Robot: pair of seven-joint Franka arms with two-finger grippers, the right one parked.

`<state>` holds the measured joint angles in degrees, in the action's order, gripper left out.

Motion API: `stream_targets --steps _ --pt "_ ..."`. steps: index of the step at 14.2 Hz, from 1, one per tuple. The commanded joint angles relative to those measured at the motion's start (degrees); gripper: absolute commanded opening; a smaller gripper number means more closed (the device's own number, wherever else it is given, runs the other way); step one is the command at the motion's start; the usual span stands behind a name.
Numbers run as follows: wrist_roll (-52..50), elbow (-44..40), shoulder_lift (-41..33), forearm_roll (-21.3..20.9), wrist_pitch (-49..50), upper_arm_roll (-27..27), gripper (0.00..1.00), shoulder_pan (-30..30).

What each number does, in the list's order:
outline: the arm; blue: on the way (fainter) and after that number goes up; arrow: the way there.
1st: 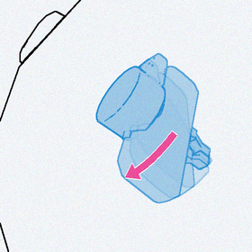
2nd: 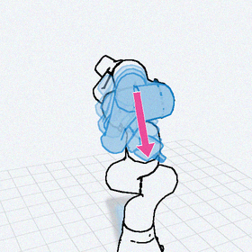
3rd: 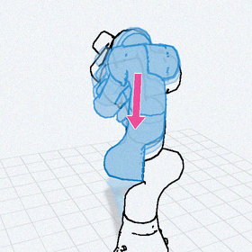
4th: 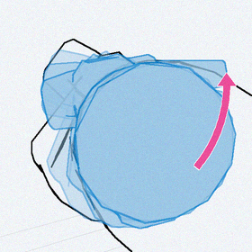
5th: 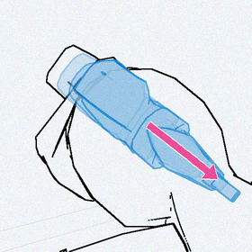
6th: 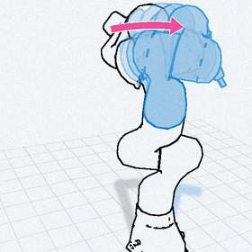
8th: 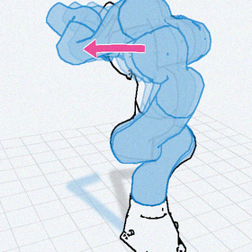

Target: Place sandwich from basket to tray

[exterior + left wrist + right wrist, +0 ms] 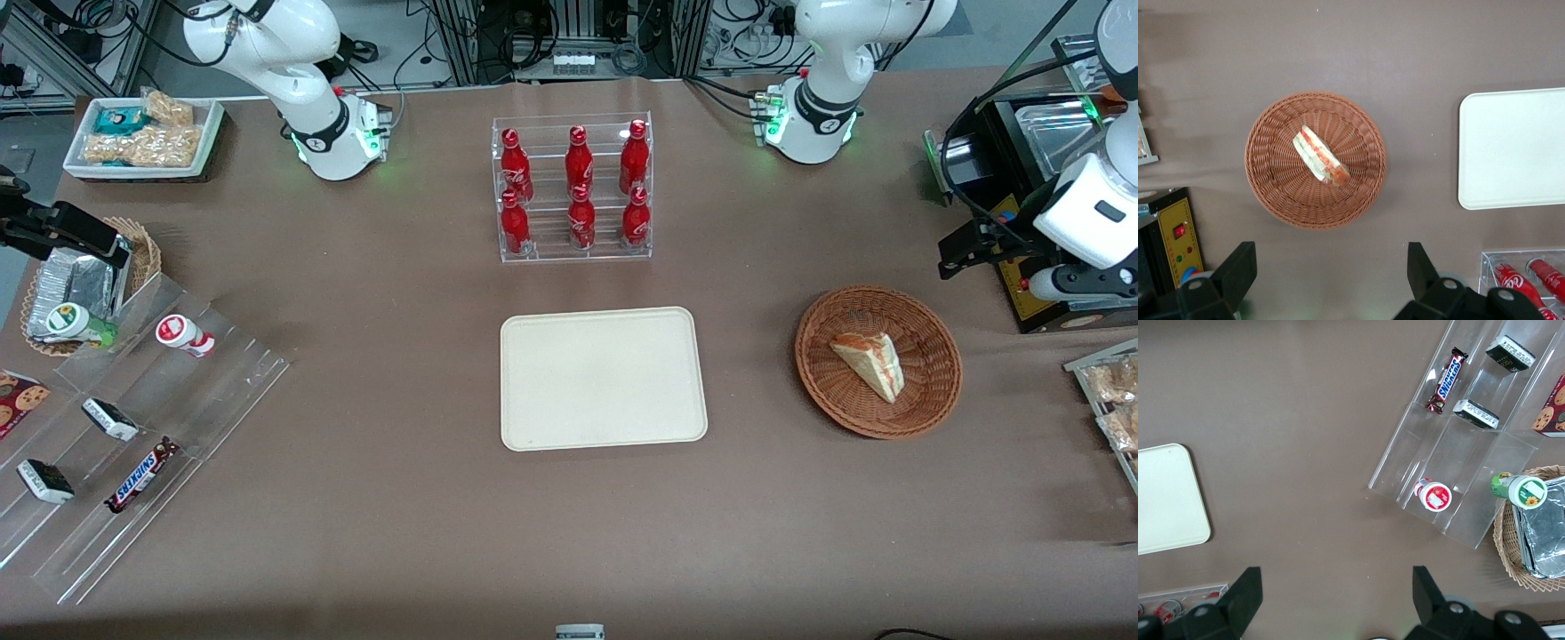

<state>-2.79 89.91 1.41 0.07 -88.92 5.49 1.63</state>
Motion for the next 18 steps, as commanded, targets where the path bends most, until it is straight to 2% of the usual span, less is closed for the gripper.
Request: stream_targets --steps 1,10,16,18 --pt "0.5 -0.3 -0.5 0.6 1.6 -0.3 1.00 -0.2" --pt "0.7 0.0 0.0 0.3 1.6 -0.3 1.00 -0.2" --pt "0.3 4.4 4.7 0.3 1.0 -0.3 1.00 0.0" --pt "0.2 8.2 6.1 -0.2 -2.6 -0.5 1.00 0.2"
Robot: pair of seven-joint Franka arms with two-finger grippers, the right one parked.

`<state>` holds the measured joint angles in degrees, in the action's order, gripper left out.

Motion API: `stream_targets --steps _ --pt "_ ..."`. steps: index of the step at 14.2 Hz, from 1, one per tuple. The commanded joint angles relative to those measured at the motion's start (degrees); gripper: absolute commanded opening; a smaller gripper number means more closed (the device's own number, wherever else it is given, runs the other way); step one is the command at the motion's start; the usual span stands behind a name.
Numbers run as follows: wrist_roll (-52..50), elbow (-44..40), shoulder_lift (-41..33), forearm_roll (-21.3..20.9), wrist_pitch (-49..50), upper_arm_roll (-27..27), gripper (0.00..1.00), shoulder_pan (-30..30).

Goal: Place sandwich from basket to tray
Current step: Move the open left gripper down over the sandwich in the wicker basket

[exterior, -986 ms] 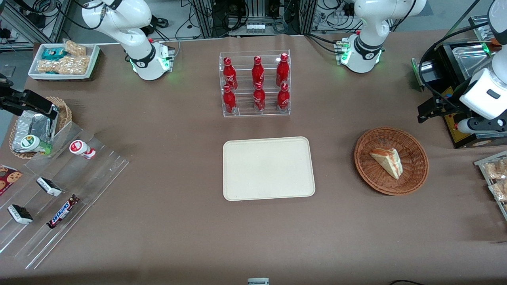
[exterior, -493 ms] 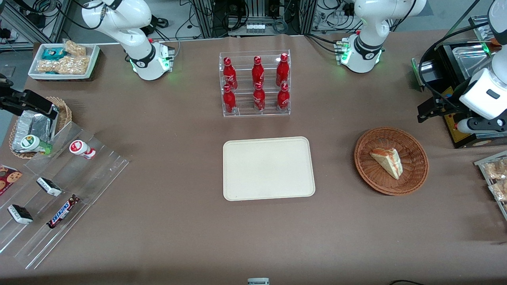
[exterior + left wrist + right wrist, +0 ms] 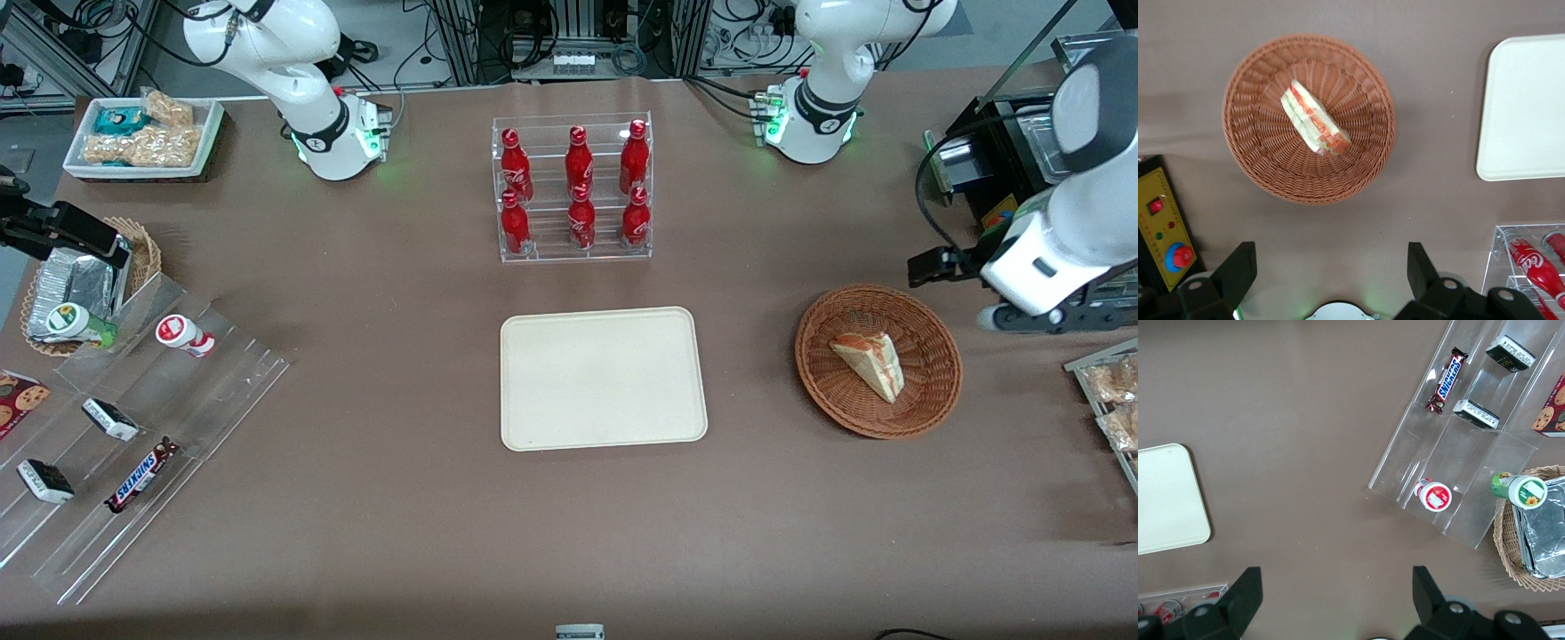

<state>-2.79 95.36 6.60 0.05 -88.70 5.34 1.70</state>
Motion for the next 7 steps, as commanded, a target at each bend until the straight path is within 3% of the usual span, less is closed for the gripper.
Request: stream_targets --steps 1,7 --pt "0.2 6.1 0.7 -0.1 -6.6 -0.7 1.00 0.6" --pt "-13.8 21.3 1.6 -0.3 -26.7 -1.0 1.00 2.3"
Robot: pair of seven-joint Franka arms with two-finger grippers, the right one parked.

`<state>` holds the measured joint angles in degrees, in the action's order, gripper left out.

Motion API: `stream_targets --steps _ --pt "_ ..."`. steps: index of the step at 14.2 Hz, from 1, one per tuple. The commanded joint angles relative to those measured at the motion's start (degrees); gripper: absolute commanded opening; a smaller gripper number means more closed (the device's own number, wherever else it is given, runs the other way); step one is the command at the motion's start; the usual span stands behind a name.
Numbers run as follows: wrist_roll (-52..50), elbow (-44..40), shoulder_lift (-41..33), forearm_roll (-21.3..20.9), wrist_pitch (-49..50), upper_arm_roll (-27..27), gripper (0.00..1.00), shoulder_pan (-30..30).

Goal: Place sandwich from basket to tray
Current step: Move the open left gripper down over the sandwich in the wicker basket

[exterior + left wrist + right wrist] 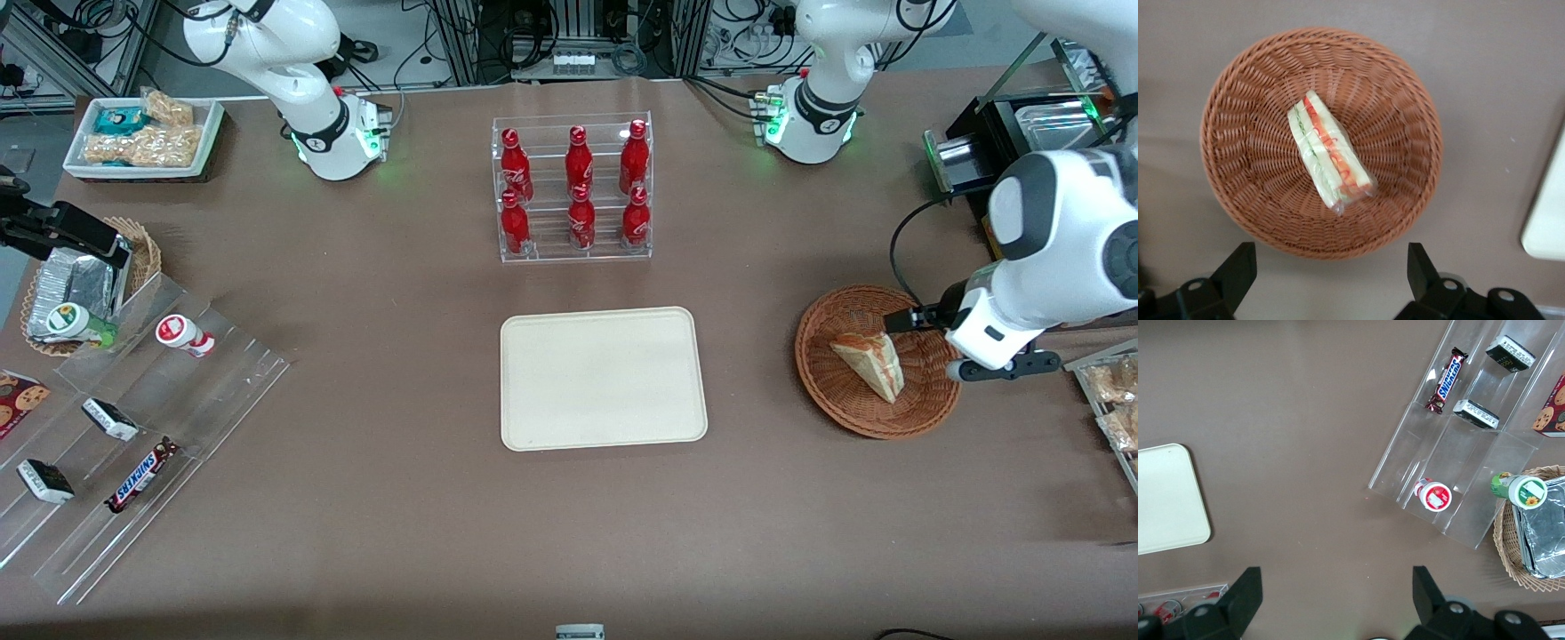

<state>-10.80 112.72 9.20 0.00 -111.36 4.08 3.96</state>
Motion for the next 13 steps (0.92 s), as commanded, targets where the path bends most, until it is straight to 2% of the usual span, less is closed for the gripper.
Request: stream_targets --steps 1,3,5,9,11,12,13 --pt "-11.0 5.0 -0.3 -0.3 -6.2 0.3 1.00 0.0" --pt "-22.4 7.2 0.3 -0.3 -10.3 0.3 1.00 0.0" --pt "-29.2 9.9 0.1 -0.2 -14.9 0.3 1.00 0.0" --pt "-35.7 15.1 0.5 0.1 -23.9 0.1 1.00 0.2" --pt "-39.1 15.3 3.0 0.1 -27.2 0.1 1.00 0.7" --pt "-40.2 15.2 3.7 0.0 -28.0 0.1 0.99 0.7" --pt "-41.2 15.1 3.9 0.0 -28.3 0.1 0.86 0.7"
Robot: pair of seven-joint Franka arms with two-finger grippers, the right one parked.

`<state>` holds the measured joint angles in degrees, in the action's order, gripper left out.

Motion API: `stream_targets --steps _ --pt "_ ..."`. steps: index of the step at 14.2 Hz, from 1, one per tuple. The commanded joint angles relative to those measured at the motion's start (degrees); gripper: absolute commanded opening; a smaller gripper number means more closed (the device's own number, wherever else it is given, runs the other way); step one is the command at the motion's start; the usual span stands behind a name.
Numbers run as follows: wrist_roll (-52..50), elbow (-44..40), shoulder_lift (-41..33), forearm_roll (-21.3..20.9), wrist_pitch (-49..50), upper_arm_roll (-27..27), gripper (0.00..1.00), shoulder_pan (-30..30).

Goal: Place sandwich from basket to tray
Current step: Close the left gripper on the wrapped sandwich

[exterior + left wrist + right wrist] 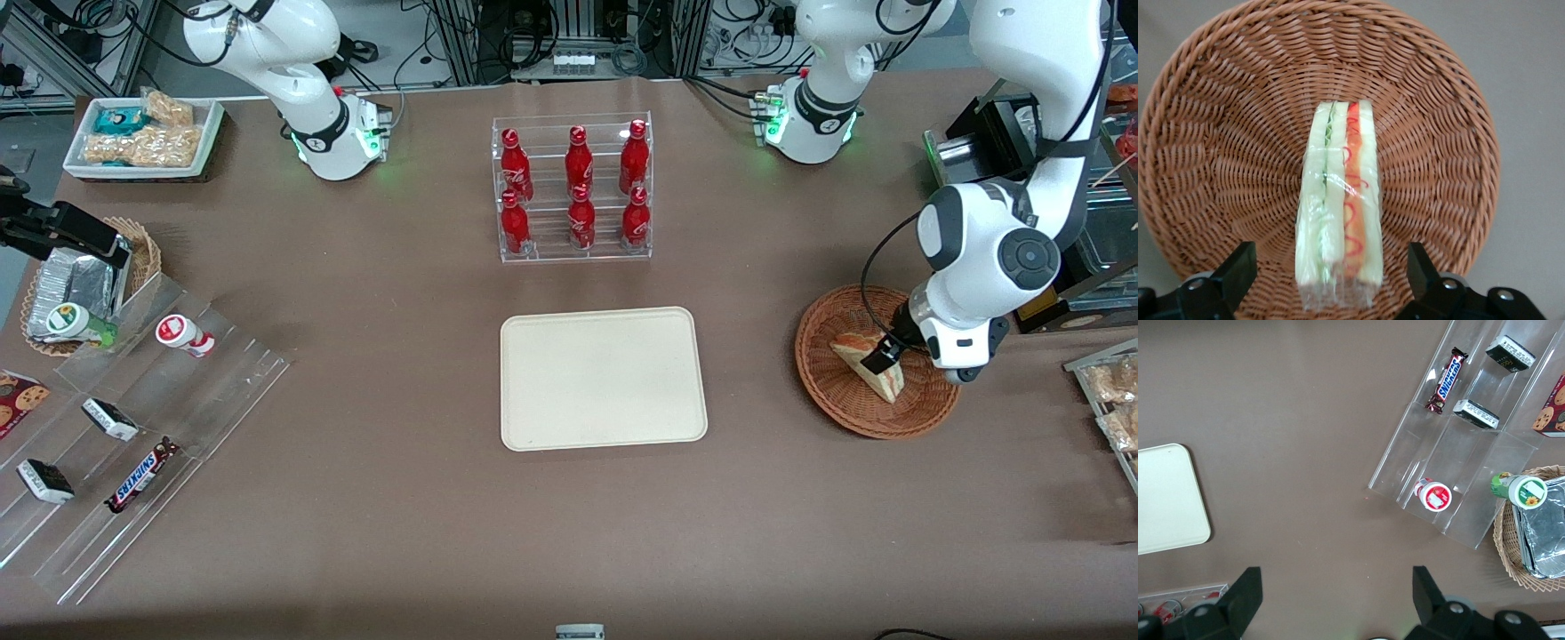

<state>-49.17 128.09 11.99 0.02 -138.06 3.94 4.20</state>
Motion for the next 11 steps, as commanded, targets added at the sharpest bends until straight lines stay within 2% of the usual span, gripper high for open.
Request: stream_targets --steps 1,4,5,7,11 --pt "-3.9 -0.3 1.1 -0.1 -1.7 0.3 0.61 0.5" --pt "-3.9 -0.3 1.5 -0.2 -1.3 0.3 0.14 0.4" --pt "-3.9 -0.6 1.3 -0.2 -1.1 0.4 0.10 0.2" --pt "-3.3 -3.2 0.8 -0.2 2.2 0.6 0.09 -0.2" --pt "-2.8 -19.2 4.1 0.6 18.9 2.7 0.09 -3.8"
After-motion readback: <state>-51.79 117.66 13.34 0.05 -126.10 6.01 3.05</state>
